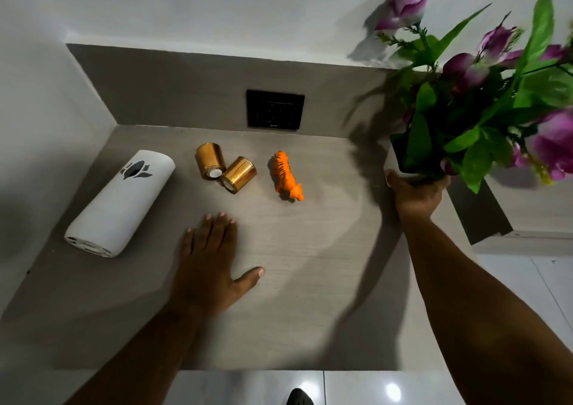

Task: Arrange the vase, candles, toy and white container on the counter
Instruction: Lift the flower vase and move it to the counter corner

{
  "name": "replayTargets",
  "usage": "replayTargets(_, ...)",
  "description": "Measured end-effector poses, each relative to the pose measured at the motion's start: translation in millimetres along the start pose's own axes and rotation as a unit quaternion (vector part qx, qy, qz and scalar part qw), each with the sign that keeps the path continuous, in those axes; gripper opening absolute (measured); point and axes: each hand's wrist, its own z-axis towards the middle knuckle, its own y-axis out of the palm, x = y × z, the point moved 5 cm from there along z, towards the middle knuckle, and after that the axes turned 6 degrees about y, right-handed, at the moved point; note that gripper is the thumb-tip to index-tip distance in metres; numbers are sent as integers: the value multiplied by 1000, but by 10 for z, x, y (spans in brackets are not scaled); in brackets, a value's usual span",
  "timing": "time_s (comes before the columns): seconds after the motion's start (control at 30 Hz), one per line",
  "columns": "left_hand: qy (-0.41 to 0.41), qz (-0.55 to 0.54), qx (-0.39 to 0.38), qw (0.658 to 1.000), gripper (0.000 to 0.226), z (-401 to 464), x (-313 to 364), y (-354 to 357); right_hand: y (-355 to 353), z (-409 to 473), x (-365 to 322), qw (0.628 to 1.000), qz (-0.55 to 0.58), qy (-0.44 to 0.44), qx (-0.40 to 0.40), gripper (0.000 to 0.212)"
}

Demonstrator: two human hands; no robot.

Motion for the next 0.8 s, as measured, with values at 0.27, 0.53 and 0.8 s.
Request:
replayTargets(0.27,-8,0,-14,1000,102,3,-34,39,94,202,-40,1000,-11,-29,-6,99)
replayTargets(0.53,-13,-14,-39,999,103,7,-41,29,86,223,-52,999,-6,-29,-25,102)
replayTargets(0.8,-17,-13,-59,998,100,-21,13,-86,190,-543,-58,995,-9,34,-97,99)
